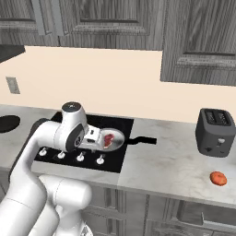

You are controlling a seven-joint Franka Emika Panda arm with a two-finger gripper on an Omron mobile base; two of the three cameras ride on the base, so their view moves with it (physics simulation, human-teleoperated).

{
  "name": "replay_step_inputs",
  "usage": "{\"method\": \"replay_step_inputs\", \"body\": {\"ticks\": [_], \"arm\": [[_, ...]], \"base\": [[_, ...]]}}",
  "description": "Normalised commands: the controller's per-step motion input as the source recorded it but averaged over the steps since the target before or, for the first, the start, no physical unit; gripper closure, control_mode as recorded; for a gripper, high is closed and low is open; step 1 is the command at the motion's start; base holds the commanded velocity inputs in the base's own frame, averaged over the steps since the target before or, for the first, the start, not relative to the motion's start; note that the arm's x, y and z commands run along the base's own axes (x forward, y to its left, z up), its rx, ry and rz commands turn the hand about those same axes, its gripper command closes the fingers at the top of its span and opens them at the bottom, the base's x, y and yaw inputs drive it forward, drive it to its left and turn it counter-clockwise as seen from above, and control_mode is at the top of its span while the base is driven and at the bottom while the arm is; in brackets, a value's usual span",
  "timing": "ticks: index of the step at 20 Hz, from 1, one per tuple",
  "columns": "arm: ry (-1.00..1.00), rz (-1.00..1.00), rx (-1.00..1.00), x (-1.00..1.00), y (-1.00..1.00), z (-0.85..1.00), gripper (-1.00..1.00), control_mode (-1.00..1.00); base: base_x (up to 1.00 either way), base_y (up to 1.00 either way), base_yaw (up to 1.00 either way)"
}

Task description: Place both pans onto different burners. Then place the squash and the steak on different pans.

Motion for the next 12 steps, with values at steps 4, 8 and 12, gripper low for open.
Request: {"method": "replay_step_inputs", "body": {"ticks": [4, 8, 12], "arm": [[0.00, 0.00, 0.00, -0.46, 0.01, 0.00, -1.00, -1.00], [0.00, 0.00, 0.00, -0.31, 0.05, 0.00, -1.00, -1.00], [0.00, 0.00, 0.00, -0.04, 0.02, 0.00, -1.00, 1.00]], "base": [[0.00, 0.00, 0.00], [0.00, 0.00, 0.00], [-0.13, 0.17, 0.00]]}}
